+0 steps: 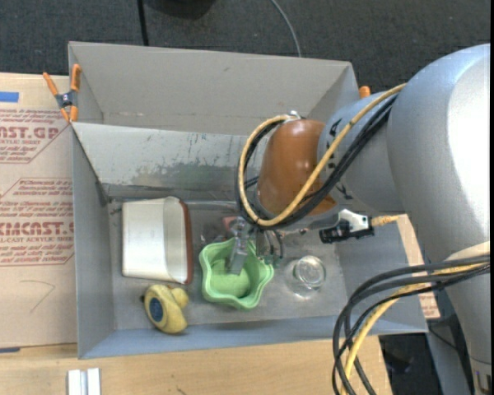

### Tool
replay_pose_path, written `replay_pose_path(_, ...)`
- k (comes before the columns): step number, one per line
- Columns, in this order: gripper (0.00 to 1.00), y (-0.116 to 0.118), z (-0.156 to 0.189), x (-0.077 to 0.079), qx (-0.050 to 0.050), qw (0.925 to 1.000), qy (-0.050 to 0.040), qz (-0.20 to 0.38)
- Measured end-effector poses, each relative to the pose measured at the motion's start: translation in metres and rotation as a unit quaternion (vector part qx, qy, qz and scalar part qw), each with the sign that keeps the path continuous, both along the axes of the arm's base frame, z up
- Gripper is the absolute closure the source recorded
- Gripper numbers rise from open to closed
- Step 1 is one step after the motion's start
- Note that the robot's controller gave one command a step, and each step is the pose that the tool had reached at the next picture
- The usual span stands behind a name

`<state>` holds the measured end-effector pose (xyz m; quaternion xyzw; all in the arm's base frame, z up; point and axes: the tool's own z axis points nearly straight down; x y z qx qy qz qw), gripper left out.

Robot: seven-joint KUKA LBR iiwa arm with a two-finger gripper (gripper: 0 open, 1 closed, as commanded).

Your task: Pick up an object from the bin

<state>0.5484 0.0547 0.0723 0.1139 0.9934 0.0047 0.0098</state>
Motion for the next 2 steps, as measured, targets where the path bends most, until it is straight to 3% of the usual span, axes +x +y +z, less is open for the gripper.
replay_pose_path(1,1.0,0.0062,0.1274,0.0043,0.0,1.0,0.0004,-0.008)
replay_pose_path(2,1.0,0.0062,0.1273,0.0042,0.0,1.0,0.0005,-0.008)
